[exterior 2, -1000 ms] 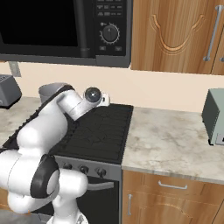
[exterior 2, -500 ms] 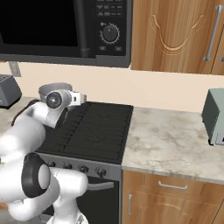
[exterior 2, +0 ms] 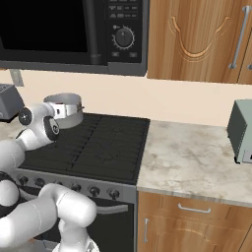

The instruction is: Turn on the burner for the pot on the stove. Wait thirty seconds for the pot to heat up. Then add the tomato to the pot.

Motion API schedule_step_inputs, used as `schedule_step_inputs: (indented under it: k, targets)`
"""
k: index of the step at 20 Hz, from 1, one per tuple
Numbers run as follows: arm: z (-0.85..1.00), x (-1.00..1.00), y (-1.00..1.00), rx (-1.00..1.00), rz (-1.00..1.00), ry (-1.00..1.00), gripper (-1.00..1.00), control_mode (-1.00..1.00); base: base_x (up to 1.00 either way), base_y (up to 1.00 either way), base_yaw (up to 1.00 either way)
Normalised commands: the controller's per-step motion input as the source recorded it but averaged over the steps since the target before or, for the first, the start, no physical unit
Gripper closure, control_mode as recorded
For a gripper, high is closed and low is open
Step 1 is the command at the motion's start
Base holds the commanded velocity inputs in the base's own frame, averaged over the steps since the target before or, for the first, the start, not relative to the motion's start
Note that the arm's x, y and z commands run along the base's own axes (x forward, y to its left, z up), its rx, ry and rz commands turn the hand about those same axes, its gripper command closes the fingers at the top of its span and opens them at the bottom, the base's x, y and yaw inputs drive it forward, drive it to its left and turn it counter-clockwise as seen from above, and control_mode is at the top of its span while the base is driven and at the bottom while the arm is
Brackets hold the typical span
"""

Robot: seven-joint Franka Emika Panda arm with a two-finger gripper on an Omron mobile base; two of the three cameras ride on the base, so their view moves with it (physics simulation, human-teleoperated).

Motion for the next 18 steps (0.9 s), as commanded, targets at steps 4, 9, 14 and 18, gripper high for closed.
schedule_step_inputs:
  k: [4,9,14,18]
  targets:
    - [0.00,-0.03,0.00,0.00,0.00,-0.03,1.00,-1.00,0.00,0.00,0.00]
    - [0.15,-0.03,0.01,0.00,0.00,-0.13,1.00,-1.00,0.00,0.00,0.00]
    - [0.24,0.00,0.42,0.00,0.00,0.04,1.00,-1.00,0.00,0.00,0.00]
    - [0.52,0.00,0.68,0.00,0.00,0.26,1.00,-1.00,0.00,0.00,0.00]
